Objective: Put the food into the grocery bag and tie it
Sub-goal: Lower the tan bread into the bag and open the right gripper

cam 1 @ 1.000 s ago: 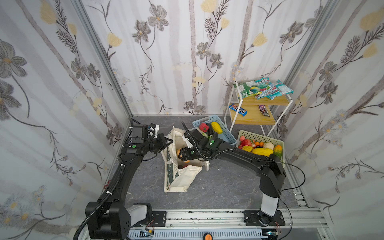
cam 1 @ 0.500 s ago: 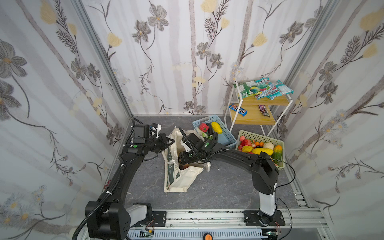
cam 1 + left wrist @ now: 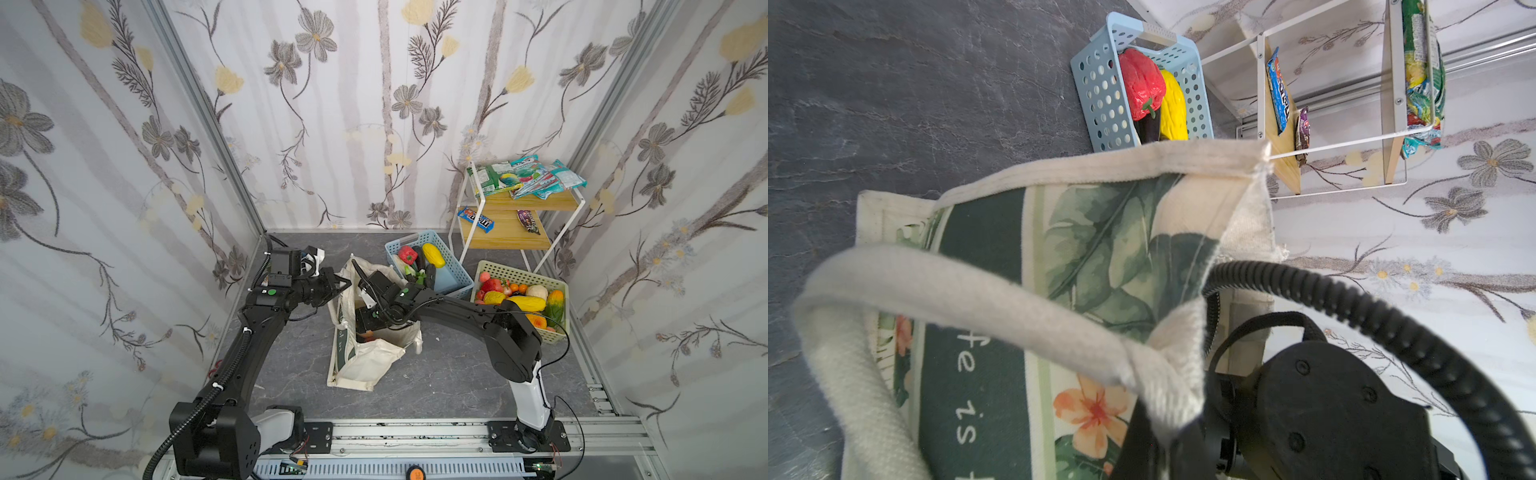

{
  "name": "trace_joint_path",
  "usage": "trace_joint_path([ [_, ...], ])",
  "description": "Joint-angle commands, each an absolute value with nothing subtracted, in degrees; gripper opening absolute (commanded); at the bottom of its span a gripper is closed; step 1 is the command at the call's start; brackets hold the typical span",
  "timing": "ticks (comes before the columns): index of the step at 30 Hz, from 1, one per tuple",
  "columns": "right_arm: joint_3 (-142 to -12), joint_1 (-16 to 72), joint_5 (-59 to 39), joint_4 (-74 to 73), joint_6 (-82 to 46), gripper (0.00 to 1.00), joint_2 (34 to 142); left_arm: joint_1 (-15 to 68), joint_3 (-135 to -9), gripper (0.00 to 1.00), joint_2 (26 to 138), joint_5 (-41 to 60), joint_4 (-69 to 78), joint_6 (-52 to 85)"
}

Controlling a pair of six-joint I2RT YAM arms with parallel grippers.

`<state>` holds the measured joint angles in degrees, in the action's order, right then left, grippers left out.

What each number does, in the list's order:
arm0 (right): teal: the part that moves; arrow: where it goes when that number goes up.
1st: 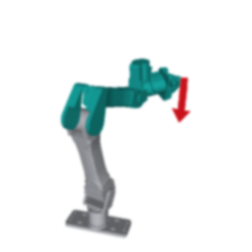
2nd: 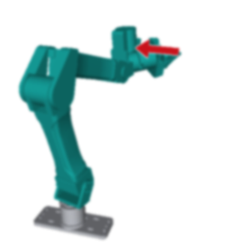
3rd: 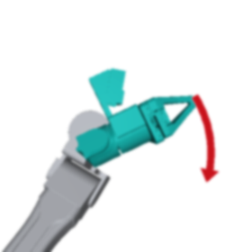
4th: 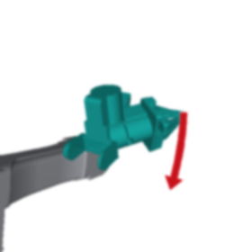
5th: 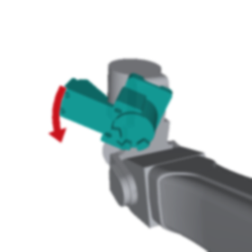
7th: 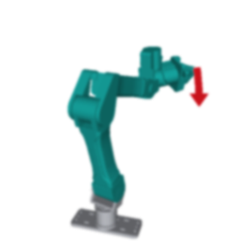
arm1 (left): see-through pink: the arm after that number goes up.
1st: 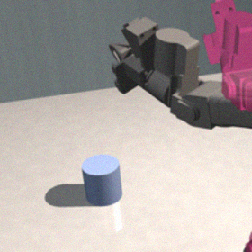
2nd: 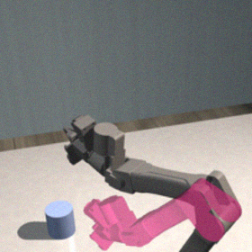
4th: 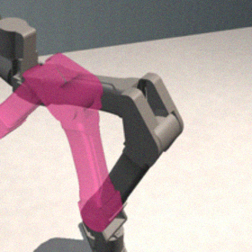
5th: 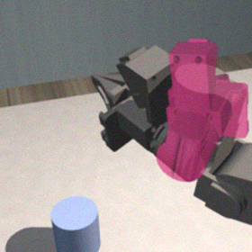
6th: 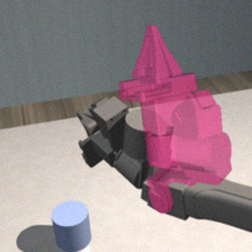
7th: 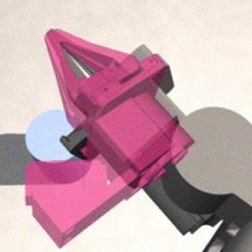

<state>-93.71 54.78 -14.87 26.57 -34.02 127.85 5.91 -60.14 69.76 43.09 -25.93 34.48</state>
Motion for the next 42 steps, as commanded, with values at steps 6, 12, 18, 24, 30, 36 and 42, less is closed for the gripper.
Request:
trace_joint_path([
  [6, -95.1, 54.93, -17.79, 24.53, -34.9, 0.64, 131.03, 5.91, -60.9, 0.0, 69.7, 42.35, -25.75, 34.0],
  [12, -95.1, 54.85, -19.37, 23.91, -35.21, 0.65, 133.03, 5.89, -61.44, 0.0, 70.02, 42.19, -25.73, 33.93],
  [18, -94.75, 54.88, -20.3, 23.37, -35.05, 0.75, 134.07, 5.91, -61.71, 0.0, 70.31, 41.95, -25.71, 33.93],
  [24, -94.75, 54.69, -20.99, 22.88, -34.55, 0.8, 133.21, 5.89, -61.72, 0.0, 70.31, 41.57, -25.62, 33.84],
  [30, -93.46, 53.93, -20.72, 21.3, -33.25, 0.83, 128.05, 5.8, -61.49, 0.0, 70.12, 40.95, -25.53, 33.78],
  [36, -92.81, 52.84, -20.67, 20.92, -31.9, 0.84, 123.19, 5.55, -61.11, 0.0, 69.99, 40.5, -25.04, 33.94],
  [42, -93.07, 51.9, -21.03, 20.39, -31.63, 0.84, 119.29, 5.1, -61.02, 0.0, 69.96, 39.99, -24.79, 33.97],
])
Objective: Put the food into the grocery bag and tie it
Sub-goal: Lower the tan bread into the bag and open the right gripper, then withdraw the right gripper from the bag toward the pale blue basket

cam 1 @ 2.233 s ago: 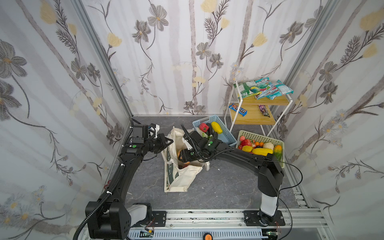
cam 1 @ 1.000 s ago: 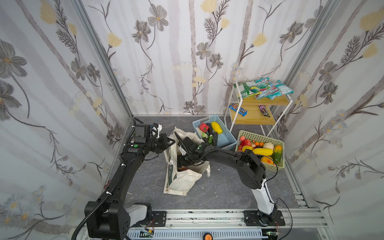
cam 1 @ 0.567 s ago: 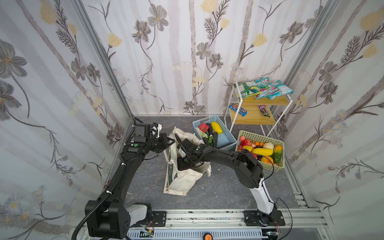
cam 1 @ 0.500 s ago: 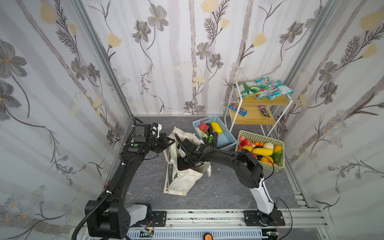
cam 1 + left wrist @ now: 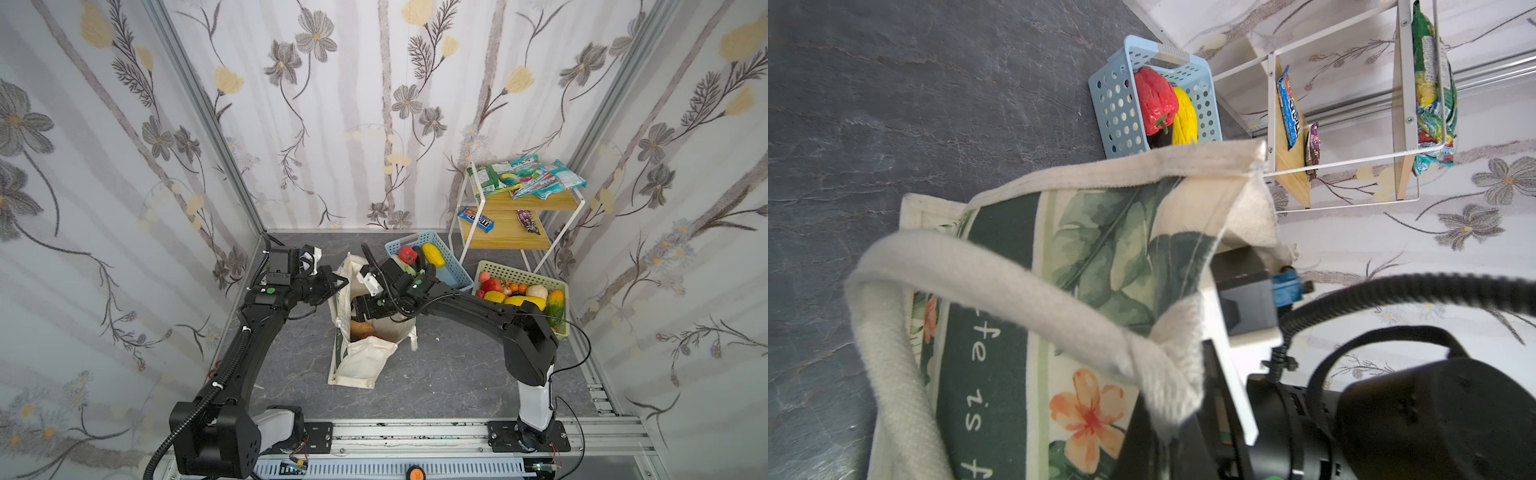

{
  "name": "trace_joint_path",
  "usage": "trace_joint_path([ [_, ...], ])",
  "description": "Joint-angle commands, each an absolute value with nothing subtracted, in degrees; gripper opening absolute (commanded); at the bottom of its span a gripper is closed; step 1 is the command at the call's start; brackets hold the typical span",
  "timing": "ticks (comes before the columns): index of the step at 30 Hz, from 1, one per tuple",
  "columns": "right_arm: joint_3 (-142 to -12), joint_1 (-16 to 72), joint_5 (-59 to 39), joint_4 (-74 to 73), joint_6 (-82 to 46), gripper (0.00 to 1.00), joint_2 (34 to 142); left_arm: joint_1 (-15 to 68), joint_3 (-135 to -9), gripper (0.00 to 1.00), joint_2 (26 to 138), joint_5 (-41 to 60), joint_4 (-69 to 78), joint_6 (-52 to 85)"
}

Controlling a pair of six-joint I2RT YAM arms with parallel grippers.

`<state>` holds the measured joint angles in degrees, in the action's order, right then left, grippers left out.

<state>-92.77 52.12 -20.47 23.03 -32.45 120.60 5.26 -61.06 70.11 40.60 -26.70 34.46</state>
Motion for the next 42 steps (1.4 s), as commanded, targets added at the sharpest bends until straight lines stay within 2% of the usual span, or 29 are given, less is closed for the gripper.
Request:
trace_joint_path([
  [1, -93.16, 51.73, -21.09, 20.49, -31.54, 0.84, 118.79, 5.02, -61.0, 0.0, 69.96, 39.95, -24.7, 33.96],
  [24, -98.28, 47.9, -19.35, 24.29, -28.85, 0.82, 110.11, 1.94, -59.94, 0.0, 71.19, 41.54, -23.02, 33.28],
  [33, -98.66, 41.3, -16.79, 25.46, -27.78, 0.81, 106.97, 1.38, -59.96, 0.0, 70.97, 41.92, -22.88, 33.29],
  [42, -93.95, 35.41, -12.32, 26.14, -25.98, 0.76, 106.26, 1.32, -59.5, 0.0, 70.23, 41.91, -22.67, 33.31],
])
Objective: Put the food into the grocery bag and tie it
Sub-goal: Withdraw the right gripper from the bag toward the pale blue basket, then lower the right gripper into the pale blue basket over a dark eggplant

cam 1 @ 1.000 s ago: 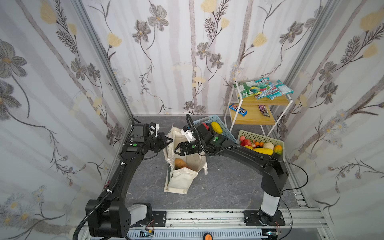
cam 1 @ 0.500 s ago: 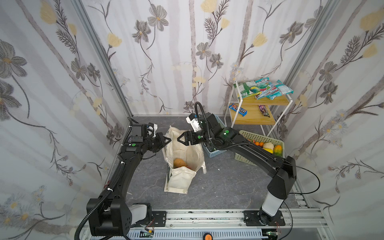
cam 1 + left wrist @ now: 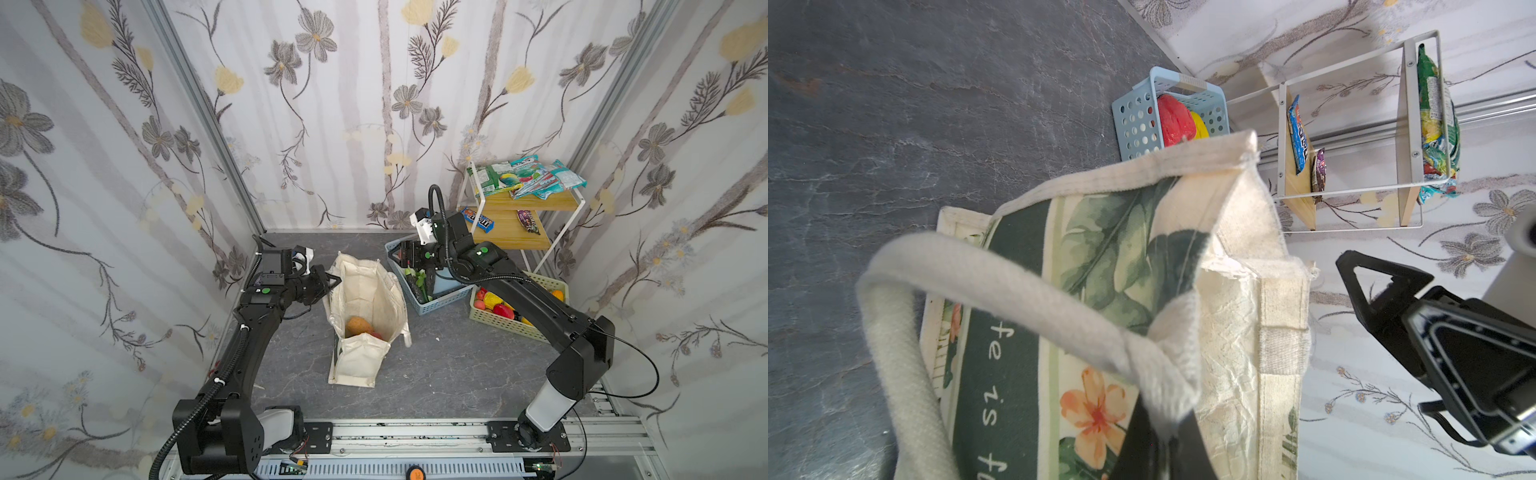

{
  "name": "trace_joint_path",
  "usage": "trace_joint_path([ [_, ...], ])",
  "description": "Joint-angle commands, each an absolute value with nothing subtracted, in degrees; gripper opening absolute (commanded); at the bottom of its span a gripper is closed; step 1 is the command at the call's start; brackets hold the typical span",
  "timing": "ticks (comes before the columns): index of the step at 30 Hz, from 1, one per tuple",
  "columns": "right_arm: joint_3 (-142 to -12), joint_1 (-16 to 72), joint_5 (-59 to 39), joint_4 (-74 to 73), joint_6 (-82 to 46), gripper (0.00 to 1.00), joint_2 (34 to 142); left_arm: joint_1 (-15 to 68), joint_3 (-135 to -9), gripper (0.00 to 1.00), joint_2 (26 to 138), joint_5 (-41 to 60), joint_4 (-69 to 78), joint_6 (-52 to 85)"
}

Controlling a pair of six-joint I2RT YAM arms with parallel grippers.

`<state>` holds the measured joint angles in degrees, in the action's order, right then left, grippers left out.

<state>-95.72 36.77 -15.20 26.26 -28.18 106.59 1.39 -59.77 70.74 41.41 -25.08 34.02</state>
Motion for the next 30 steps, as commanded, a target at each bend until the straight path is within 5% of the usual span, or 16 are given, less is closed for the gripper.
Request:
trace_joint_path([
  [1, -93.55, 35.08, -11.52, 26.33, -25.56, 0.75, 106.37, 1.32, -59.42, 0.0, 70.07, 41.91, -22.54, 33.31],
  [30, -87.24, 30.29, -8.21, 27.16, -17.78, 0.52, 114.24, 1.32, -57.97, 0.0, 67.76, 41.16, -22.0, 34.08],
])
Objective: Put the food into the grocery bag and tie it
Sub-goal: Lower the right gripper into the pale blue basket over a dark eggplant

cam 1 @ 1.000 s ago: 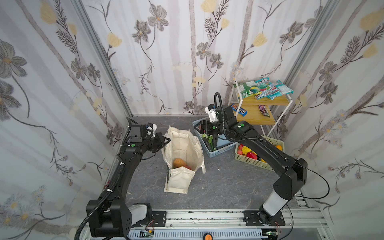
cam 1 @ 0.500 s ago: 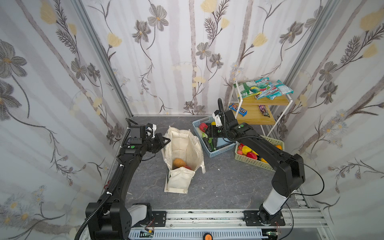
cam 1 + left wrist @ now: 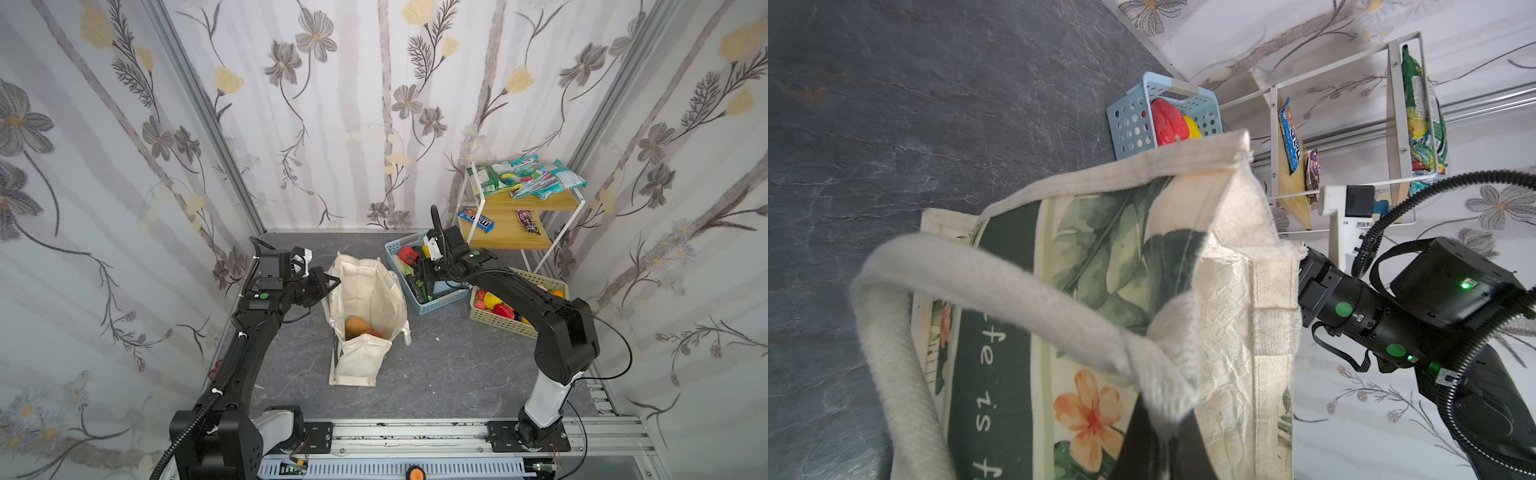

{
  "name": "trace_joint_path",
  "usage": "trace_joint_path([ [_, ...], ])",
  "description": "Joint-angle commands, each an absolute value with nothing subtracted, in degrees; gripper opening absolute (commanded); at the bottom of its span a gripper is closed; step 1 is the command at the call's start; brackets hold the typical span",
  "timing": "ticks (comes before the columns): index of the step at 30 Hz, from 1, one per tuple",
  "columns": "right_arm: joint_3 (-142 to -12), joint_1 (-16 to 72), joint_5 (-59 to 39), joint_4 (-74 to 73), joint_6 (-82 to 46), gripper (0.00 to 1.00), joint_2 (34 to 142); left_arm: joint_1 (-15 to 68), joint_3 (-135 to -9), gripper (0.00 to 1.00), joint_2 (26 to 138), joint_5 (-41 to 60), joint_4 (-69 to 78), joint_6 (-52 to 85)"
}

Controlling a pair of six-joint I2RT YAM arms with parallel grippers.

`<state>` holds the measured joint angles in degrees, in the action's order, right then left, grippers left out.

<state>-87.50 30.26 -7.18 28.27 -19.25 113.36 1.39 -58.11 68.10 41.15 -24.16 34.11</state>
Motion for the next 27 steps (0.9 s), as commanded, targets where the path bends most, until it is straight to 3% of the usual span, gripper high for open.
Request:
trace_joint_path([
  [1, -87.2, 30.29, -8.56, 27.0, -17.67, 0.5, 114.66, 1.32, -58.01, 0.0, 67.76, 41.22, -21.98, 34.02],
  [17, -85.17, 30.58, -9.35, 26.61, -17.53, 0.39, 118.8, 1.32, -58.27, 0.0, 67.68, 40.93, -22.35, 34.33],
  [27, -86.68, 30.58, -9.42, 26.54, -17.71, 0.39, 121.68, 1.32, -58.0, 0.0, 67.63, 40.65, -21.96, 34.76],
])
